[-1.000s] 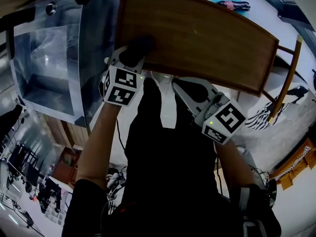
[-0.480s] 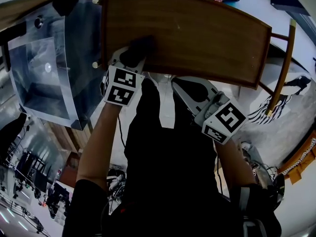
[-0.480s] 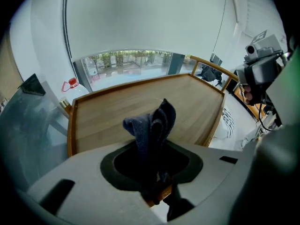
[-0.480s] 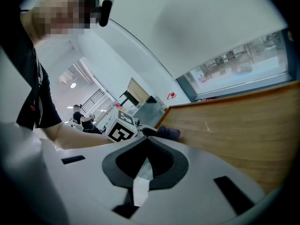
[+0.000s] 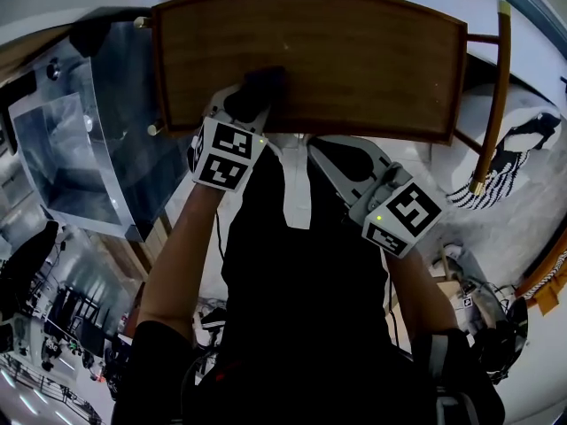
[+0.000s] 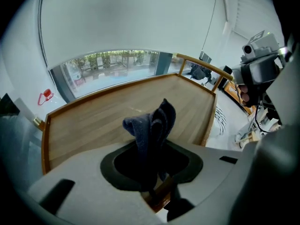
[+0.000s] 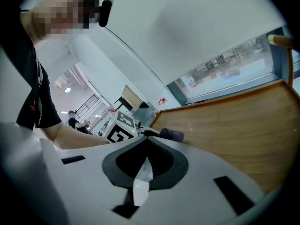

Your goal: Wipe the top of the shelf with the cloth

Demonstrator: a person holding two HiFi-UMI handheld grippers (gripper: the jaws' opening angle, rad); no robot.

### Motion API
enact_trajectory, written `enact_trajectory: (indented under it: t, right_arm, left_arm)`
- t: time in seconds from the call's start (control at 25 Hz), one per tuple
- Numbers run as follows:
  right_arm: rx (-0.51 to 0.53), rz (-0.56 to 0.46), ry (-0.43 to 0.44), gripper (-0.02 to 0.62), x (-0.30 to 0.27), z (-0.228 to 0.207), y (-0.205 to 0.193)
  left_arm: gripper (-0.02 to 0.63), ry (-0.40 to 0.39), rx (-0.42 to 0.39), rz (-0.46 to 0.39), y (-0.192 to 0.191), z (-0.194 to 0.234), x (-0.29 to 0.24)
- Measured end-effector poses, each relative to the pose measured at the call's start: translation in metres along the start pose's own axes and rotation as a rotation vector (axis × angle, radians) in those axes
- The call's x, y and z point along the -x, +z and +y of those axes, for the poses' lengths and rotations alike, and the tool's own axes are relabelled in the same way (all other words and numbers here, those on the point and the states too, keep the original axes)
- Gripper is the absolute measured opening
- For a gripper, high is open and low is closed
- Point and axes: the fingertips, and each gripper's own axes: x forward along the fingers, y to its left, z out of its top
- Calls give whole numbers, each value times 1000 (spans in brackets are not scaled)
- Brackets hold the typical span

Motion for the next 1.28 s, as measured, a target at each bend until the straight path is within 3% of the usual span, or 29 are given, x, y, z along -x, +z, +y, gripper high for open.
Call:
enact_trajectory:
  t: [1.28]
  right_arm:
    - [-95,-162,-167,3,126,-72,-5]
  left_arm:
    - [135,-231,-215,-12,102,-153,-86]
